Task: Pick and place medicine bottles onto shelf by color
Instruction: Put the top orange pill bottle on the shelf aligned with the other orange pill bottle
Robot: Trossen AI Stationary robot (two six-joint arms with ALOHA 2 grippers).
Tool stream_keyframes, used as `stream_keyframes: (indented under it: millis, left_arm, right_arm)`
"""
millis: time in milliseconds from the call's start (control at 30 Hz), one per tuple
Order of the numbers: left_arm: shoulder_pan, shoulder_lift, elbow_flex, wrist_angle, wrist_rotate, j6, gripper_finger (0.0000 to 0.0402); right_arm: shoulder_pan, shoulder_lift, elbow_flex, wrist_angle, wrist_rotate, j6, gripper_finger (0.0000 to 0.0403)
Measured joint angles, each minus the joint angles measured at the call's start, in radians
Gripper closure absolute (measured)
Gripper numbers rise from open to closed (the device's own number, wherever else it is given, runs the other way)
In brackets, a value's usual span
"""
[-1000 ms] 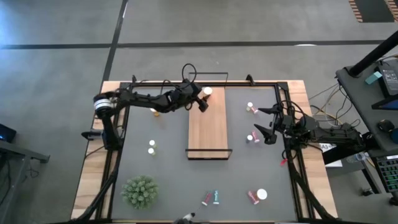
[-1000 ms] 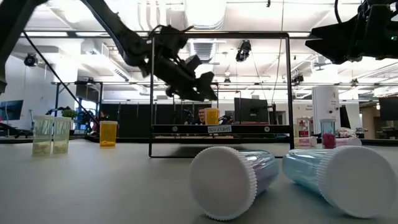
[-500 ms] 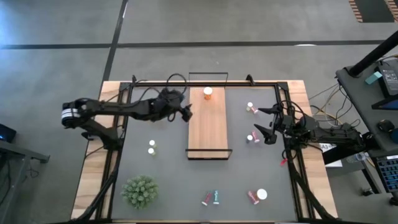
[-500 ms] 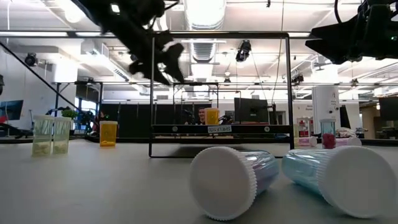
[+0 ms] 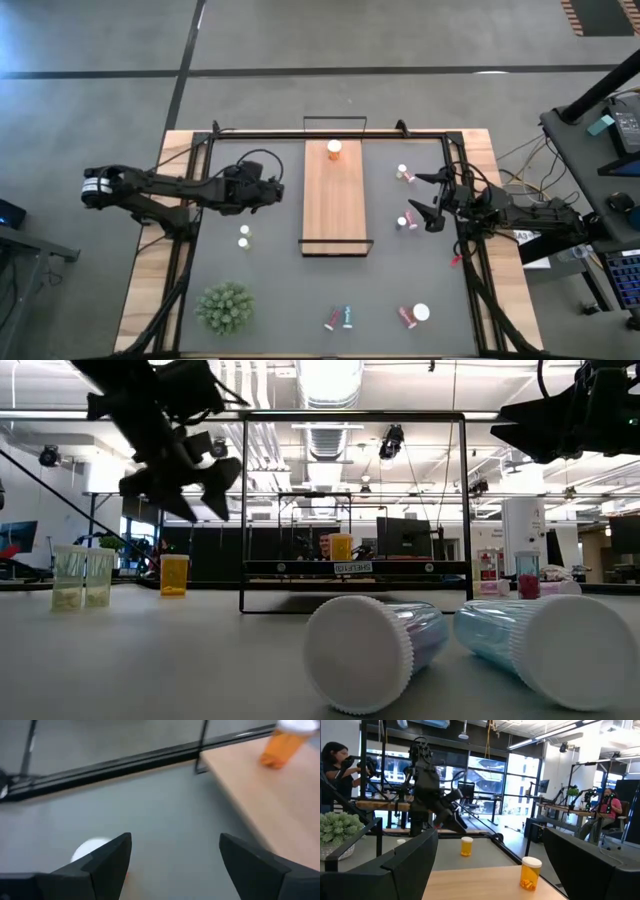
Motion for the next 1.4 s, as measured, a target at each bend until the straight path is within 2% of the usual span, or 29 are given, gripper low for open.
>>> stream_keyframes:
  millis: [467,833,1200,1400]
  left_arm:
    - [0.002,0.059,-0.079,-0.078,-0.085,-0.231,0.0117]
    - [0.005,0.059,-0.142,-0.079,-0.095,-0.293,0.0117]
    - [0.046,0.06,-0.257,0.13,-0.092,-0.284,0.0117]
    - [0.087,0.069,-0.277,0.27,-0.094,-0.137,0.0119]
  right_arm:
    - [0.0,0.0,0.0,0.0,0.0,0.0,0.0053]
    - [0.0,0.0,0.0,0.0,0.0,0.0,0.0053]
    - [0.0,0.0,0.0,0.0,0.0,0.0,0.0053]
    - [0.0,0.0,0.0,0.0,0.0,0.0,0.0053]
